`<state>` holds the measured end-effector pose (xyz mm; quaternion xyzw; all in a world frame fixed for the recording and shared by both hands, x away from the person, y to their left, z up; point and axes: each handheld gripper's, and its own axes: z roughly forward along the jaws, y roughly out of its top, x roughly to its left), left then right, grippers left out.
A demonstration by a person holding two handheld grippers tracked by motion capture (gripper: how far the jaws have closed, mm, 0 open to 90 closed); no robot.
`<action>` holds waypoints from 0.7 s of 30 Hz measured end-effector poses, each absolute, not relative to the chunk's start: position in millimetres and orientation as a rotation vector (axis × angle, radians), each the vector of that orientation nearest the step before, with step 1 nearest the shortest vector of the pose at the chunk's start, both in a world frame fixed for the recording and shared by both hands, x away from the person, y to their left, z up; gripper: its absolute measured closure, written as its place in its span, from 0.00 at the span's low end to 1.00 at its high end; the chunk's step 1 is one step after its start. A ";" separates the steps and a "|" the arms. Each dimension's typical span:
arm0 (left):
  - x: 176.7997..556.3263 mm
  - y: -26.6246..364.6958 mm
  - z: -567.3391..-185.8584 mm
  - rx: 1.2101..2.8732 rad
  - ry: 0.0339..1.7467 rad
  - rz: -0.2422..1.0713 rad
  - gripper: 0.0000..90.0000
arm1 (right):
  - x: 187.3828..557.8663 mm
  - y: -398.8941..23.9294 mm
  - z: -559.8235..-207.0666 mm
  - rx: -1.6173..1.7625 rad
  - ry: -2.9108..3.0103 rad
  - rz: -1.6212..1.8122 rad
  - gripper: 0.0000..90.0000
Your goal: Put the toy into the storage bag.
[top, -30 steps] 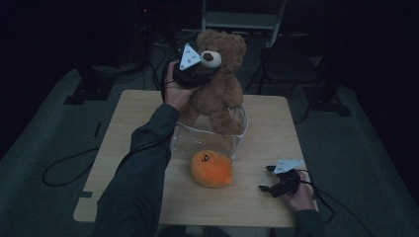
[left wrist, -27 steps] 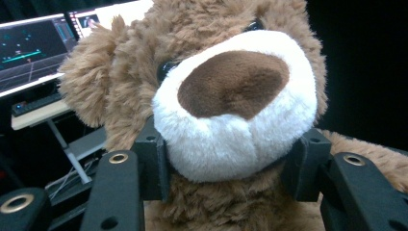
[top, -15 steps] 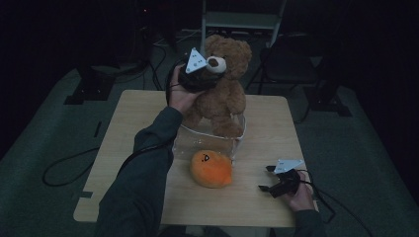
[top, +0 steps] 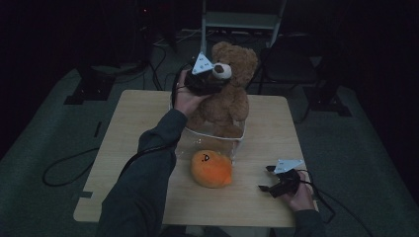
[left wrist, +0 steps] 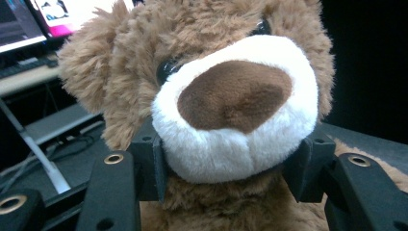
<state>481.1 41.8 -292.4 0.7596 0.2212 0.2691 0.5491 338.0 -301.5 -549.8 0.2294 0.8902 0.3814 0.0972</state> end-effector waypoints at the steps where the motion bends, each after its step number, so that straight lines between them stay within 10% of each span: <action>1: 481.5 41.1 -293.1 1.801 0.526 0.629 0.48 | 338.0 -301.5 -549.8 0.680 2.636 1.130 0.13; 21: 483.8 29.0 -302.2 1.907 0.513 0.523 0.46 | 338.0 -301.5 -549.8 0.680 2.636 1.129 0.13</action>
